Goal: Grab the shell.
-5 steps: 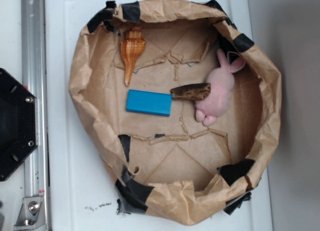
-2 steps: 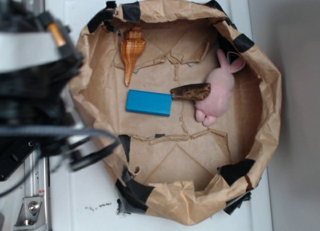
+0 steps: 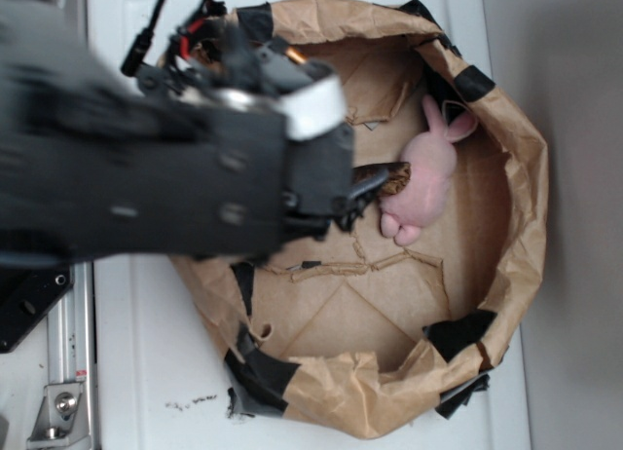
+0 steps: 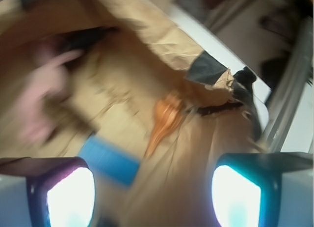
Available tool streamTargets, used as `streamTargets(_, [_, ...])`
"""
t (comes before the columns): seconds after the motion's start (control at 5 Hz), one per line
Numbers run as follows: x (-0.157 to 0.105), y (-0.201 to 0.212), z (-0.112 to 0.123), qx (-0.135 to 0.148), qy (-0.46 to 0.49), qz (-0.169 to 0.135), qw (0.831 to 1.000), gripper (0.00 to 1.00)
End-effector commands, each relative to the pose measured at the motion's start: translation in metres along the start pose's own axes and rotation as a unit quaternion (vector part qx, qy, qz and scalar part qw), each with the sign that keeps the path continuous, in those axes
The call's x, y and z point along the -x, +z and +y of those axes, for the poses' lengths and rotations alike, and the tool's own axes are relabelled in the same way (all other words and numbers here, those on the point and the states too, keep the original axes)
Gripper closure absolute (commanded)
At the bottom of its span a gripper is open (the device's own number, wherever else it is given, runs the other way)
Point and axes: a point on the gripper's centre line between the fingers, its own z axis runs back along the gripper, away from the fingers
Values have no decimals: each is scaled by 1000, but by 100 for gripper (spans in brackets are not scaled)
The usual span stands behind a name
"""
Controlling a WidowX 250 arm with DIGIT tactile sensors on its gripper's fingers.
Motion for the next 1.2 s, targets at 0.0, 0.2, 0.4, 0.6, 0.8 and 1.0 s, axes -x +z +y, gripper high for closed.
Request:
streamTargets(0.0, [-24, -49, 32, -80, 143, 19, 986, 0])
streamTargets(0.2, [-29, -59, 66, -92, 167, 17, 982, 0])
streamTargets(0.4, [-39, -80, 73, -53, 147, 45, 987, 0])
streamTargets(0.6, [-39, -80, 73, -53, 147, 45, 987, 0])
streamTargets(0.8, [-39, -80, 73, -53, 147, 45, 987, 0])
streamTargets(1.0, [-39, -80, 73, -53, 147, 45, 987, 0])
